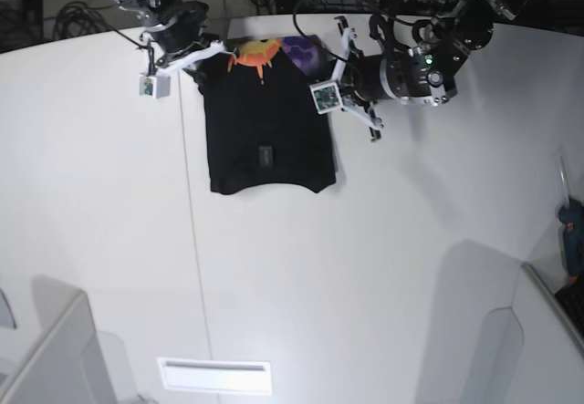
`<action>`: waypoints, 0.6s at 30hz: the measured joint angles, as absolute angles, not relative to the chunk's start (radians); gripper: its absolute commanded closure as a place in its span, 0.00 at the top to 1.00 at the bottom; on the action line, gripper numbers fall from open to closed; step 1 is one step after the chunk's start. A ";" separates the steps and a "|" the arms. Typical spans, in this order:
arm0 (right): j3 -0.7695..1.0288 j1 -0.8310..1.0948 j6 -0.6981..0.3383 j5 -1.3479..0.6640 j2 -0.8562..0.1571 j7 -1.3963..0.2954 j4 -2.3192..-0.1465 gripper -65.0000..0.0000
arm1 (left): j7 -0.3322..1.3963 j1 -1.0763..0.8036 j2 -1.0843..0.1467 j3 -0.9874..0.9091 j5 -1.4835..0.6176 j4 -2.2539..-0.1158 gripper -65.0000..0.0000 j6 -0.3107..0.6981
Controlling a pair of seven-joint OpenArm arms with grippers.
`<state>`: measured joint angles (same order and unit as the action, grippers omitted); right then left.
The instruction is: Fold the T-shirt properly
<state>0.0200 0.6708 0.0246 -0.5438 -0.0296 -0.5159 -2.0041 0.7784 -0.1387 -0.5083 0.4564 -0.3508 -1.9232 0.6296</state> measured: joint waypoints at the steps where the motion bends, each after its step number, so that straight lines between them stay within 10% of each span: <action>1: 0.019 0.678 0.022 -0.541 -0.050 -0.509 -2.016 0.00 | 0.763 -0.164 -0.519 0.417 -0.344 -1.929 0.00 0.629; 18: 0.024 0.998 -0.130 -0.320 -0.261 -0.336 -2.014 0.00 | 0.092 -0.779 -0.596 0.096 -0.025 -1.922 0.00 0.622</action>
<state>0.0242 0.9981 -0.1295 -0.3202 -0.2607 -0.3363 -2.0140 0.0921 -0.7792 -0.5964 0.0956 -0.0250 -1.9217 0.6224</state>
